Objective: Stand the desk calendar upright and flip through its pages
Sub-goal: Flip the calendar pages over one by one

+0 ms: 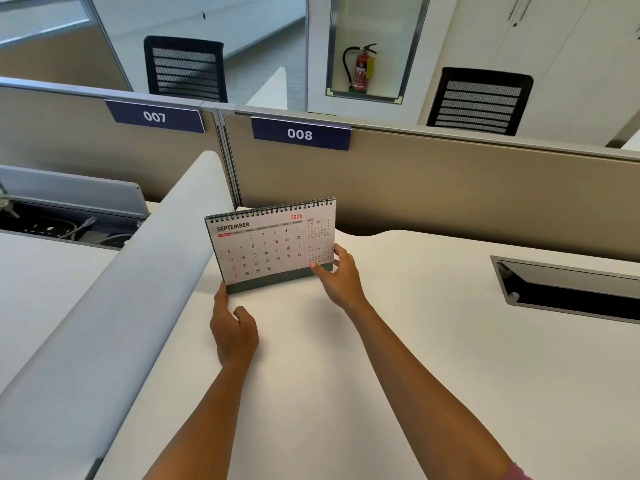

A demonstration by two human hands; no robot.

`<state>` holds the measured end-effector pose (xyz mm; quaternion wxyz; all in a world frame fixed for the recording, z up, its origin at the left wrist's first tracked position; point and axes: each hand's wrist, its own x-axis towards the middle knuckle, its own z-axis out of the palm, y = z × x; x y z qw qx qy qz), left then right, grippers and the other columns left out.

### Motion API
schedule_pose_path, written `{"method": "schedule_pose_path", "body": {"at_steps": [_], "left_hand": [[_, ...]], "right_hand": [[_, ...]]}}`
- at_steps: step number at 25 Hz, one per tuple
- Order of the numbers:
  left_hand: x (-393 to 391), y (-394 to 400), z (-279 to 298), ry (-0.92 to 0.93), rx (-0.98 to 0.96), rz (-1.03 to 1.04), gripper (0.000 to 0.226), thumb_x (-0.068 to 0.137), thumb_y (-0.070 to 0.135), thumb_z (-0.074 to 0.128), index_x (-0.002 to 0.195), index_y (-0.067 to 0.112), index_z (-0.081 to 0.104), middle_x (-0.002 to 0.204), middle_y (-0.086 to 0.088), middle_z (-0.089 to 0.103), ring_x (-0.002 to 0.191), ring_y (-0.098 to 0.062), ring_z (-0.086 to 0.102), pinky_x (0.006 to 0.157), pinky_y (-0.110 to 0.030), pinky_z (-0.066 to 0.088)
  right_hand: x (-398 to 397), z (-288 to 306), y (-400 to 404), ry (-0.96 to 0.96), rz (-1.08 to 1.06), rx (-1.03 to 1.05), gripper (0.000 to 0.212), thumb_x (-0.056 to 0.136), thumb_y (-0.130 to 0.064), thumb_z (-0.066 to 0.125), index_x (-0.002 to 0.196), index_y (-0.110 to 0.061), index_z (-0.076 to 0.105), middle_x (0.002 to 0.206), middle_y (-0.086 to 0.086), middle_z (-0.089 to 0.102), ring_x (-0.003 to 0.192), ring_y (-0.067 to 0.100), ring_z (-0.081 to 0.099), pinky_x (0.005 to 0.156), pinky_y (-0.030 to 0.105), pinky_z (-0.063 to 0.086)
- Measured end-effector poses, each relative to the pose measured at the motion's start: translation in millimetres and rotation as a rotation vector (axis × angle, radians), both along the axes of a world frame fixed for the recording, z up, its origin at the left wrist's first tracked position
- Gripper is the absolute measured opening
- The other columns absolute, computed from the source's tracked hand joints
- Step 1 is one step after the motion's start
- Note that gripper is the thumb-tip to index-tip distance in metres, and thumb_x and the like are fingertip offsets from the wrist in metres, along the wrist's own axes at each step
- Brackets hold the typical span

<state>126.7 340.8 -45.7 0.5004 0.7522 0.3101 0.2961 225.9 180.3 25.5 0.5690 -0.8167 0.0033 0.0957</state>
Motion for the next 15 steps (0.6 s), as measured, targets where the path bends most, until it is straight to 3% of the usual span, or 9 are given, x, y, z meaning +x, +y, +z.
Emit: {"method": "schedule_pose_path", "body": {"at_steps": [4, 7, 11, 15], "left_hand": [[0, 0, 0, 0.003, 0.0, 0.0, 0.069, 0.076, 0.007, 0.034, 0.144, 0.013, 0.045, 0.141, -0.006, 0.055, 0.129, -0.024, 0.051, 0.103, -0.021, 0.033], [1, 0, 0, 0.002, -0.001, -0.007, 0.069, 0.076, 0.005, 0.035, 0.144, 0.014, 0.045, 0.141, -0.005, 0.055, 0.129, -0.023, 0.051, 0.104, -0.022, 0.033], [0, 0, -1, 0.002, -0.004, -0.011, 0.07, 0.076, 0.007, 0.034, 0.144, 0.014, 0.045, 0.142, -0.005, 0.055, 0.129, -0.023, 0.051, 0.104, -0.021, 0.033], [0, 1, -2, 0.005, -0.009, -0.014, 0.071, 0.076, 0.007, 0.034, 0.145, 0.016, 0.044, 0.143, -0.003, 0.054, 0.13, -0.021, 0.05, 0.104, -0.02, 0.032]], "right_hand": [[-5, 0, 1, 0.009, -0.049, -0.019, 0.065, 0.088, -0.024, 0.07, 0.143, -0.019, 0.037, 0.147, 0.008, 0.04, 0.133, 0.028, 0.042, 0.104, 0.042, 0.044], [-13, -1, -4, -0.067, -0.165, -0.009, 0.056, 0.086, -0.022, 0.072, 0.136, -0.017, 0.047, 0.141, 0.007, 0.05, 0.127, 0.024, 0.05, 0.101, 0.037, 0.048], [-23, -1, -10, -0.167, -0.309, 0.036, 0.036, 0.082, -0.025, 0.077, 0.114, -0.017, 0.062, 0.121, 0.003, 0.065, 0.102, 0.018, 0.064, 0.08, 0.021, 0.054], [-27, 3, -12, -0.196, -0.382, 0.071, 0.025, 0.077, -0.022, 0.081, 0.098, -0.014, 0.068, 0.098, 0.001, 0.074, 0.074, 0.004, 0.067, 0.062, 0.004, 0.049]]}}
